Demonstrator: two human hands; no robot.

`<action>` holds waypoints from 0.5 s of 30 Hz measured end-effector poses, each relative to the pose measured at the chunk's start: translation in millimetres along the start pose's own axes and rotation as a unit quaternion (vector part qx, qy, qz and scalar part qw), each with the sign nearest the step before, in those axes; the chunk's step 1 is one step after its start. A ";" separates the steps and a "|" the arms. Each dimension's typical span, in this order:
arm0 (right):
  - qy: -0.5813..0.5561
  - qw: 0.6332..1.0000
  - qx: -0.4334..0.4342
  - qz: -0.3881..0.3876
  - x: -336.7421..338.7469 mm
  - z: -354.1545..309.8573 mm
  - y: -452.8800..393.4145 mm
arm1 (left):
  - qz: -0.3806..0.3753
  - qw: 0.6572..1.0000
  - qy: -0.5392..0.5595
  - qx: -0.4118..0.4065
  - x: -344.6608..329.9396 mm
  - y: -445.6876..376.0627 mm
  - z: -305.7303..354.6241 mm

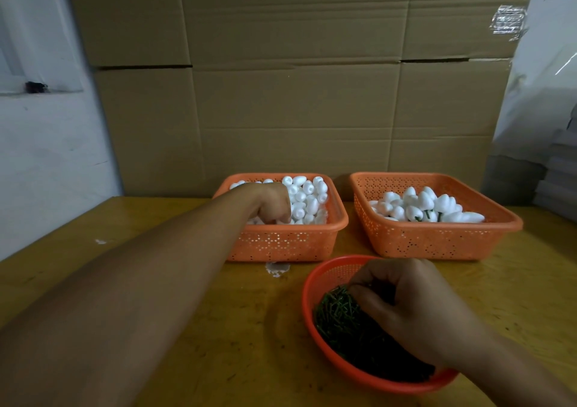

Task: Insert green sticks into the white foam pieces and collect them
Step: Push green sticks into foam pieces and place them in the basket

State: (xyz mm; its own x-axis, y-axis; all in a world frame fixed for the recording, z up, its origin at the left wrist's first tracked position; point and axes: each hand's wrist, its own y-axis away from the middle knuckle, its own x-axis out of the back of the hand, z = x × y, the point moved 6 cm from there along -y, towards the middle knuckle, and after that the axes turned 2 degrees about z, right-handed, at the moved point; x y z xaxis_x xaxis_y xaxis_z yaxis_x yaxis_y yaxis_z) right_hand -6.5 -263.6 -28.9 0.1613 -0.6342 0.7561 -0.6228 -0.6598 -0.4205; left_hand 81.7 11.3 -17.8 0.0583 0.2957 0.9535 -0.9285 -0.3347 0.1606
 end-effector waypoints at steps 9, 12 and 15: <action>0.017 1.000 -0.008 0.002 1.3 3.1 -1.1 | 0.134 0.934 0.316 -0.104 23.9 38.6 12.1; 0.030 0.999 -0.016 -0.012 -0.3 4.2 -1.8 | 0.148 0.896 0.388 -0.160 21.0 70.5 20.2; 0.045 0.998 -0.028 -0.031 -1.7 5.4 -2.0 | 0.100 0.840 0.485 -0.223 3.9 103.2 34.2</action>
State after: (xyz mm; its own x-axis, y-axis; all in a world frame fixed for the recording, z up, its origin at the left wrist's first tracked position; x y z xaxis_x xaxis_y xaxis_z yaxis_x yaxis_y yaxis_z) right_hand -1.4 -263.4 -32.0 0.1327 -0.5517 0.8234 -0.6566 -0.6712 -0.3440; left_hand -1.3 -52.7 11.2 -0.2403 0.9353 0.2597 -0.9418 -0.1599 -0.2958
